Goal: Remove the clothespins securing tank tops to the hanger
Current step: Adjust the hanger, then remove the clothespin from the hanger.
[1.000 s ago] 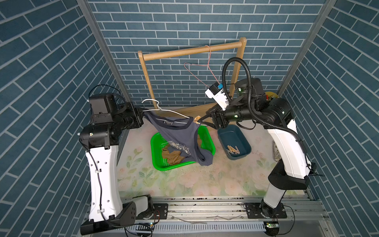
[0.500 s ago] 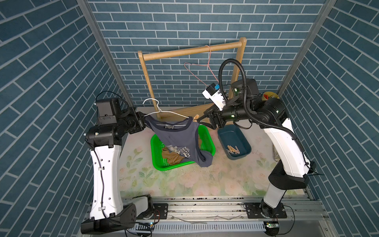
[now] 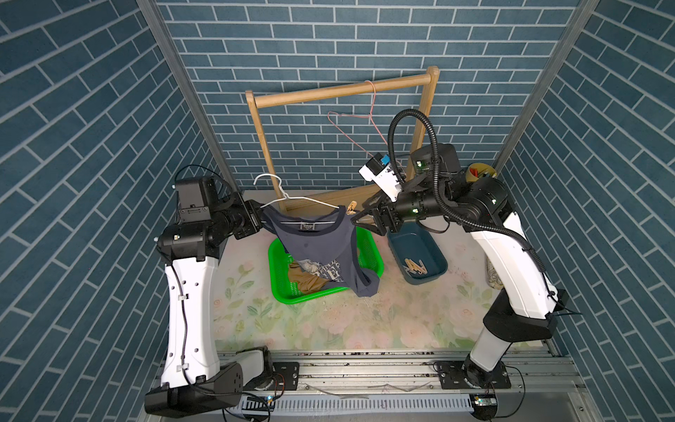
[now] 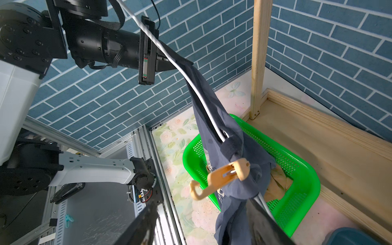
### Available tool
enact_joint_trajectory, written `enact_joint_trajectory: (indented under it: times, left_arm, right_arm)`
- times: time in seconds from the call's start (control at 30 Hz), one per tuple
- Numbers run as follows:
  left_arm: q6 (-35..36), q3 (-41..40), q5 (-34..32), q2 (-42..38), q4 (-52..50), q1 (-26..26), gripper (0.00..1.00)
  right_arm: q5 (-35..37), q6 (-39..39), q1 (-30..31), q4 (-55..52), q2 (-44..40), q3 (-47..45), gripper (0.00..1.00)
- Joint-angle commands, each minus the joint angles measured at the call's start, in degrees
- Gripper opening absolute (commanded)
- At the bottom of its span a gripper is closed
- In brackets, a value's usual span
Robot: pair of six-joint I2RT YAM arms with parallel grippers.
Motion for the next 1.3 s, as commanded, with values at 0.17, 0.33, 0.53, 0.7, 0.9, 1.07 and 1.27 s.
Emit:
enact_joint_trajectory:
  times: [0.17,0.33,0.53,0.7,0.9,1.07,1.27]
  left_arm:
    - [-4.8,-5.7,4.1,-3.2,5.0,0.4,0.00]
    - [-5.5,-7.0,5.4,-3.2,6.8,0.4,0.00]
    - [-7.9,-10.4,6.6,-3.5,10.5,0.4,0.00]
    - [-8.1,-10.7,7.8,-2.5,11.7,0.7,0.00]
    - [-9.2,-10.9,9.9,-1.4,14.5,1.1,0.00]
    - [-9.4,-10.2,14.0,0.0,15.7,2.4,0.00]
    - [-8.2,-9.2,17.7,0.4,13.2,3.4,0.00]
  right_arm:
    - [1.2,-5.7,0.3,0.7,5.5,4.5,0.67]
    - [0.5,-4.7,0.3,1.9,6.3,4.9,0.58]
    - [-0.3,-3.6,0.3,2.7,5.2,3.8,0.38]
    - [-0.8,-2.3,0.2,5.4,3.1,0.8,0.38]
    - [-3.7,0.4,0.2,7.2,2.6,-0.3,0.57]
    - [-6.8,3.2,-0.1,11.0,1.0,-1.8,0.58]
    - [-7.2,2.4,-0.1,9.9,1.0,0.0,0.59]
